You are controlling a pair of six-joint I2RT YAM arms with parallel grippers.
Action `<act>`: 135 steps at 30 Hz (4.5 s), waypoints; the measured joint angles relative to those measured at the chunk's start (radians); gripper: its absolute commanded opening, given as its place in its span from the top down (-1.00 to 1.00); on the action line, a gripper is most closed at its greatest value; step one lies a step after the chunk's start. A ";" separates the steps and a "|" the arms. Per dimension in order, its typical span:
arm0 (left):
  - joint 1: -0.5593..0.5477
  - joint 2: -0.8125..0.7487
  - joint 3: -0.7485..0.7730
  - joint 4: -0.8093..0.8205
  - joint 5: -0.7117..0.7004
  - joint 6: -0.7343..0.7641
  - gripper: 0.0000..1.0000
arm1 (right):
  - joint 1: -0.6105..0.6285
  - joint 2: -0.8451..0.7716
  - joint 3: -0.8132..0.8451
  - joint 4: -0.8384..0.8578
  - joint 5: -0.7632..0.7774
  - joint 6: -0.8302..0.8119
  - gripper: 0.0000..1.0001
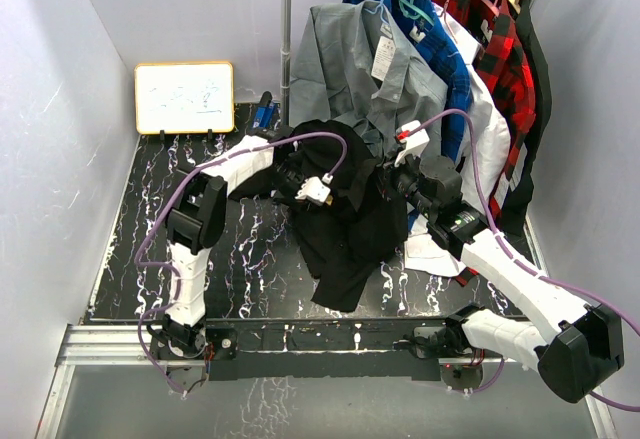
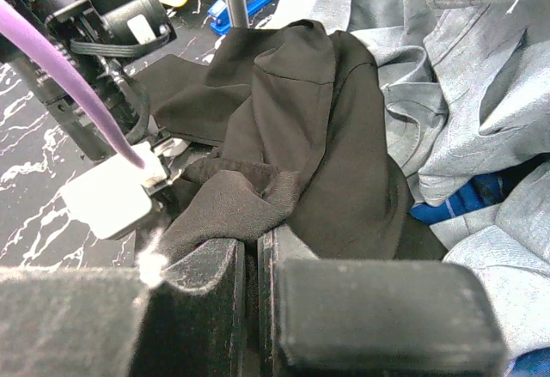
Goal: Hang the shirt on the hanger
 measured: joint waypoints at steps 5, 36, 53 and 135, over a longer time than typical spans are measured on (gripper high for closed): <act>0.000 -0.064 0.011 -0.059 -0.007 -0.001 1.00 | 0.000 0.000 0.000 -0.003 -0.019 0.000 1.00; -0.018 -0.419 0.009 -0.052 -0.028 -0.113 1.00 | 0.097 0.224 -0.007 -0.143 -0.159 -0.053 -0.75; -0.021 -0.440 -0.074 -0.020 -0.030 -0.145 -0.70 | 0.178 0.450 0.021 -0.211 0.096 -0.065 0.79; -0.208 -0.443 0.180 0.057 -0.209 -0.044 1.00 | 0.172 0.122 0.418 -0.378 0.192 0.008 -0.97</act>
